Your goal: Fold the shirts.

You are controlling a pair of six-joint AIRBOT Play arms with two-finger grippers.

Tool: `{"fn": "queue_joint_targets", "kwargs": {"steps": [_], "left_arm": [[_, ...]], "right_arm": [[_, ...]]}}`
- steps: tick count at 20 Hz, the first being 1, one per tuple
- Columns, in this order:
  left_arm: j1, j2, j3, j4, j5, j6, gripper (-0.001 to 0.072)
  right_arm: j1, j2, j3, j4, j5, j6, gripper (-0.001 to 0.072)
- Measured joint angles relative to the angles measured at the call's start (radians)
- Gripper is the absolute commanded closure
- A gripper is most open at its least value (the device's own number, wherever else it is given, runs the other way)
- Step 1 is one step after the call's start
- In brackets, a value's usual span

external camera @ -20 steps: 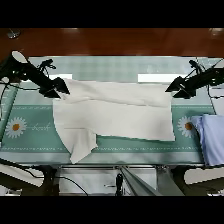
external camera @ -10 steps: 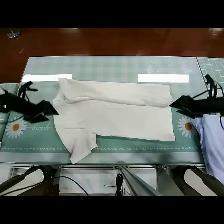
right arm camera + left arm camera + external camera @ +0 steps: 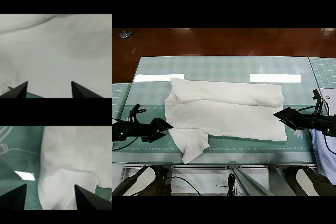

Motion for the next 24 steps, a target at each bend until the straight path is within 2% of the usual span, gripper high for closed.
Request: {"fn": "queue_joint_targets", "kwargs": {"steps": [4,8,9,10,11,14,17,20,24], "left_arm": [[-0.041,-0.017,-0.051,-0.073,0.010,0.039,0.0007],[-0.145,-0.025,-0.093,-0.119,0.044,0.064,0.0026],[-0.166,-0.026,-0.097,-0.123,0.050,0.067,0.0235],[-0.183,-0.027,-0.101,-0.112,0.065,0.071,0.0554],[-0.193,-0.029,-0.104,-0.085,0.090,0.074,0.0672],[-0.212,-0.029,-0.107,-0.091,0.077,0.081,0.0672],[-0.219,-0.028,-0.107,-0.099,0.063,0.087,0.0672],[-0.221,-0.028,-0.107,-0.107,0.058,0.089,0.0672],[-0.222,-0.028,-0.107,-0.109,0.053,0.089,0.0672]], "right_arm": [[0.000,0.007,-0.011,0.028,-0.003,-0.002,0.0088],[-0.029,0.010,0.006,0.034,-0.005,0.006,0.0089],[-0.058,0.010,0.023,0.017,0.002,0.010,0.0088],[-0.099,0.010,0.047,-0.013,0.020,0.016,0.0088],[-0.146,0.010,0.071,-0.052,0.046,0.024,0.0088],[-0.256,0.010,0.100,-0.230,0.124,0.094,0.0089],[-0.277,0.010,0.047,-0.357,0.195,0.169,0.0089],[-0.219,0.007,-0.026,-0.405,0.235,0.195,0.0089],[-0.152,0.004,-0.062,-0.397,0.194,0.211,0.0089]]}}
